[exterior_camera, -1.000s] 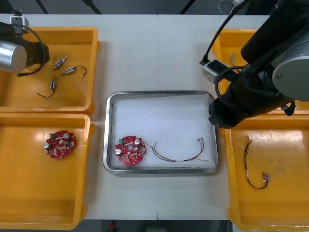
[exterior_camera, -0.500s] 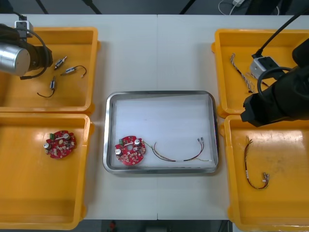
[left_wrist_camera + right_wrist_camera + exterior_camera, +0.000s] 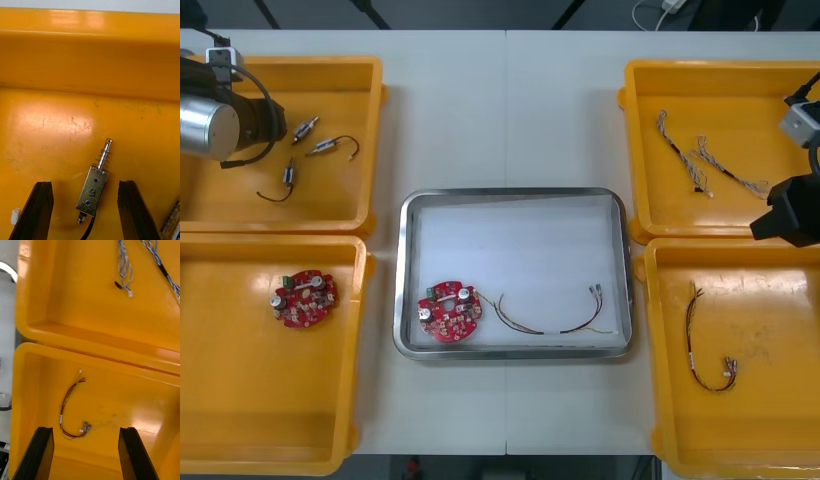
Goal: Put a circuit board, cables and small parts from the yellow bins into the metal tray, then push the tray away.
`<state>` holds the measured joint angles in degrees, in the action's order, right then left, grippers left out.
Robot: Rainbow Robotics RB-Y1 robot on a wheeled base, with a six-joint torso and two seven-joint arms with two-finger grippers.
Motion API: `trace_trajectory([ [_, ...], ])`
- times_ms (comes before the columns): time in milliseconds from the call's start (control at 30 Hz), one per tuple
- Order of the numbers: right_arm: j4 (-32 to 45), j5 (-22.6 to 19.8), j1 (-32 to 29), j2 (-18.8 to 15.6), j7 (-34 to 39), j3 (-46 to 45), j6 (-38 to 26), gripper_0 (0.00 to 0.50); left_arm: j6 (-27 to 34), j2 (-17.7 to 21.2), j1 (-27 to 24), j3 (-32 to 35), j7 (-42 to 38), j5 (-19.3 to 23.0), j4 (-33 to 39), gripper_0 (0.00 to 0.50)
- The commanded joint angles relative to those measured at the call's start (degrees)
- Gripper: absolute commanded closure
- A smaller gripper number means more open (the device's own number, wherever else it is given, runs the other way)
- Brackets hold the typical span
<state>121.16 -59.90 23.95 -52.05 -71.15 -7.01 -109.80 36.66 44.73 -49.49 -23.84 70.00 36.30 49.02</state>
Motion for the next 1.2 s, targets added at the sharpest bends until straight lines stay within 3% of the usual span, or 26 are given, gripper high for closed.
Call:
trace_trajectory([
  [33, -5.1, 0.0, 2.7, -3.1, -7.8, -1.1, -0.2, 0.000, -0.9, -0.3, -2.7, -2.0, 3.9, 1.1, -0.1, 0.014],
  [200, -11.5, 3.2, 5.5, -3.1, -15.6, -0.1, -0.2, 0.000, -1.6, -0.3, -2.7, -2.5, 3.9, 1.8, -0.4, 0.127],
  [433, -19.6, 8.6, 11.6, -3.1, -23.2, 5.4, 1.4, 0.000, -1.7, -0.3, -2.6, -3.1, 4.1, 1.8, -0.4, 0.206],
  [600, -29.2, 8.7, 16.8, -3.1, -30.8, 8.6, 5.7, 0.000, -2.0, -0.3, -2.6, -3.1, 4.1, 1.8, -0.4, 0.365],
  [733, -35.9, 9.3, 20.1, -2.6, -37.0, 10.2, 8.6, 0.000, -2.0, -0.3, -2.6, -3.1, 4.3, 1.6, -0.4, 0.449],
  [900, -42.4, 10.7, 23.0, -1.8, -43.6, 10.5, 12.1, 0.000, -2.0, -0.3, -2.6, -3.1, 4.3, 1.3, -0.3, 0.500],
  [1067, -47.1, 12.4, 24.7, -1.0, -48.9, 10.5, 15.4, 0.000, -2.0, 0.5, -2.6, -3.1, 4.3, 2.3, 0.4, 0.500],
  [1200, -50.8, 14.1, 25.7, 0.2, -53.7, 10.5, 19.3, 0.000, -0.1, 2.1, -2.6, -3.1, 4.6, 6.1, 2.4, 0.500],
])
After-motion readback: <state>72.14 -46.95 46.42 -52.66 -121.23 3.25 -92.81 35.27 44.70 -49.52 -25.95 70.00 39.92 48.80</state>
